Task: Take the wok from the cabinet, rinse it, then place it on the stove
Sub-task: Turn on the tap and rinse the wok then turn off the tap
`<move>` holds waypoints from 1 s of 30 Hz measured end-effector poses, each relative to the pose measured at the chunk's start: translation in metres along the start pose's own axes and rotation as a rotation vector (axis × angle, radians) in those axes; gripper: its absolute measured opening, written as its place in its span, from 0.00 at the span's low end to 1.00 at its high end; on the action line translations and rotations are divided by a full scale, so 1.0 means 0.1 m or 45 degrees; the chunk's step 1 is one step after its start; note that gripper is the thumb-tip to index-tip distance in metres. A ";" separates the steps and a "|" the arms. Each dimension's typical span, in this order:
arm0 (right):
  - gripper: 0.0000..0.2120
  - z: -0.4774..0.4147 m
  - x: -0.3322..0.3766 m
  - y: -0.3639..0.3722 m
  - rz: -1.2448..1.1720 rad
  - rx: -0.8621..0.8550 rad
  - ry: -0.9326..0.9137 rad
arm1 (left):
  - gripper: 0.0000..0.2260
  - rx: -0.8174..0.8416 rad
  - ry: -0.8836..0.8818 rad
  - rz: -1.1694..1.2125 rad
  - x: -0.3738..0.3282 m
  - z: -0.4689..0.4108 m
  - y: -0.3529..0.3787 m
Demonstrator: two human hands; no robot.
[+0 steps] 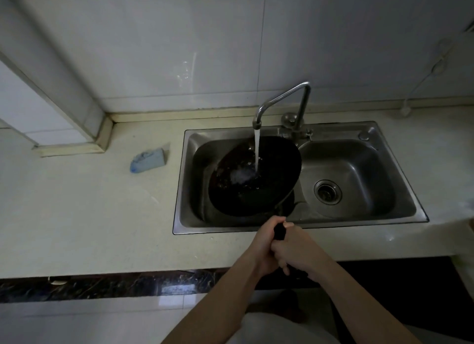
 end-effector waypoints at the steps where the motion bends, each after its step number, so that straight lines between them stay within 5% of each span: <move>1: 0.11 -0.01 -0.02 -0.01 0.050 -0.045 -0.037 | 0.13 0.022 0.006 -0.002 0.00 0.00 0.03; 7: 0.03 0.06 -0.08 -0.03 0.206 -0.222 -0.192 | 0.14 0.006 0.131 -0.056 -0.03 0.06 0.08; 14: 0.03 0.04 -0.11 0.24 -0.063 -0.054 -0.262 | 0.15 -0.225 0.354 -0.317 -0.10 0.07 -0.23; 17: 0.05 0.02 -0.13 0.37 -0.328 0.078 -0.158 | 0.10 -0.339 0.378 -0.389 -0.14 0.11 -0.35; 22: 0.08 0.03 -0.05 0.48 -0.792 0.343 -0.044 | 0.18 -0.454 0.435 -0.434 -0.23 0.12 -0.50; 30: 0.21 -0.02 0.19 0.69 -1.693 0.717 0.315 | 0.13 -0.352 0.462 -0.230 -0.45 0.19 -0.55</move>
Point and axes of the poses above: each hand's wrist, its own z-axis away from the middle knuckle, its own y-axis out of the palm, x = y × z, the point moved 6 cm from there along -z, towards the middle knuckle, and after that the axes turned 5 degrees about z, right-handed, at the moved point
